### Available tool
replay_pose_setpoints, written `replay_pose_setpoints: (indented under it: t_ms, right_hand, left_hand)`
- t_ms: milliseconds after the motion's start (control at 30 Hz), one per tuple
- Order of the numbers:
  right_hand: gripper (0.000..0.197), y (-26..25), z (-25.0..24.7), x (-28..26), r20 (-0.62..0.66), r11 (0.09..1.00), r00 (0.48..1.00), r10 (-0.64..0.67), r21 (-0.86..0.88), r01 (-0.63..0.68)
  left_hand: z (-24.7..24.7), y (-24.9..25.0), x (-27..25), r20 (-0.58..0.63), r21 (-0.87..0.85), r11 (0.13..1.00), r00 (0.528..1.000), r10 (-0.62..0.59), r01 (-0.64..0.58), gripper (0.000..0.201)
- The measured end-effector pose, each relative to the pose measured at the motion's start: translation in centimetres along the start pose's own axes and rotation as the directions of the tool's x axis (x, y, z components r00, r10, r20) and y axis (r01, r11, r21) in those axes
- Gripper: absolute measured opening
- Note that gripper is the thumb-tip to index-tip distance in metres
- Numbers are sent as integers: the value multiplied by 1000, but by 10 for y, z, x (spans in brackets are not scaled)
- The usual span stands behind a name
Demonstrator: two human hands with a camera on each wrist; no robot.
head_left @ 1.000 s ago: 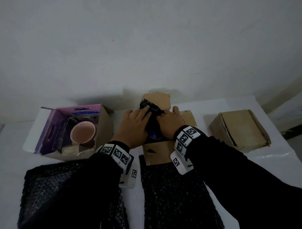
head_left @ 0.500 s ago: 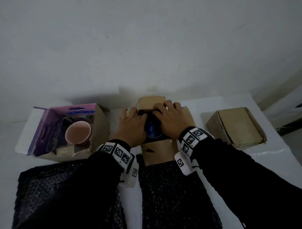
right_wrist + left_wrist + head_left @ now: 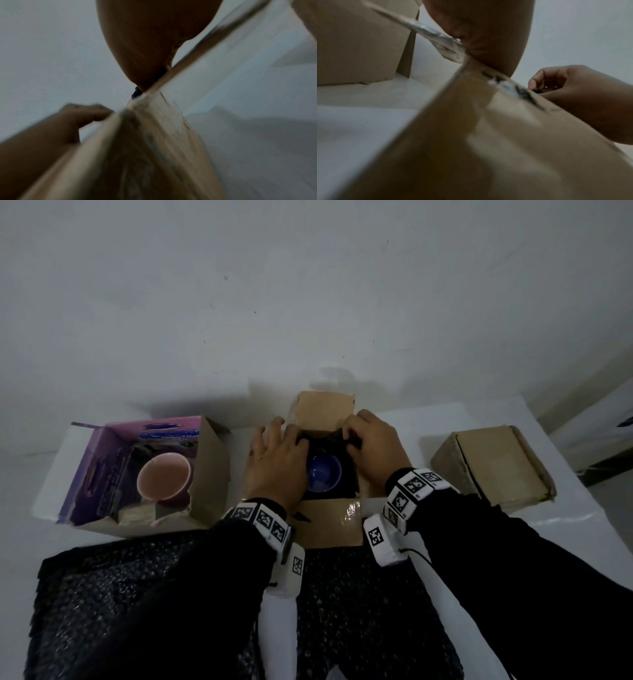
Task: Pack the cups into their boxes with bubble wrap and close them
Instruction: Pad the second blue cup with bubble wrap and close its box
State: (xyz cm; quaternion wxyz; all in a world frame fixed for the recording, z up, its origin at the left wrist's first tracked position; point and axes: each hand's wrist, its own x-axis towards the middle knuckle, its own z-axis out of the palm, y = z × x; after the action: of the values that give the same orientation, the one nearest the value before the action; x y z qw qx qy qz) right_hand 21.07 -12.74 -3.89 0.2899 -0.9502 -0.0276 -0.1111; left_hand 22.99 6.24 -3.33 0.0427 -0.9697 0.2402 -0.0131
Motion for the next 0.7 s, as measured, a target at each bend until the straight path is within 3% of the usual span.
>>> replay_pose_setpoints:
  t_ms: [67, 133, 233, 333, 467, 533, 600, 700]
  right_hand:
    - [22, -3, 6, 0, 45, 988, 997, -66, -137, 72]
    - [18, -5, 12, 0, 96, 937, 990, -101, -326, 128]
    - [11, -8, 9, 2, 164, 830, 985, -55, -540, 136]
    - [34, -14, 6, -4, 297, 795, 954, 28, -586, 159]
    - [34, -16, 6, -6, 383, 748, 921, 71, -631, 205]
    - [24, -14, 5, -5, 376, 750, 925, 54, -627, 211]
    - [16, -12, 6, -7, 284, 765, 956, -79, -597, 241]
    - [26, -7, 11, -9, 178, 774, 949, -260, -549, 315]
  left_hand:
    - [-1, -3, -3, -98, -25, 999, 995, -26, 23, 23]
    - [-2, -8, -4, -123, -39, 999, 992, -7, 2, 16]
    - [-8, -10, -1, -7, 20, 999, 999, 33, -33, 23]
    - [-15, -8, 5, 74, 44, 997, 996, 57, -60, 26]
    - [-29, -6, 12, 138, 90, 993, 988, 67, -80, 23]
    - [-33, -5, 13, 150, 82, 995, 988, 36, -49, 19]
    - [-33, -5, 12, 148, 71, 997, 989, 9, -19, 14]
    - [-32, -6, 7, 122, 88, 996, 992, -23, 13, 14]
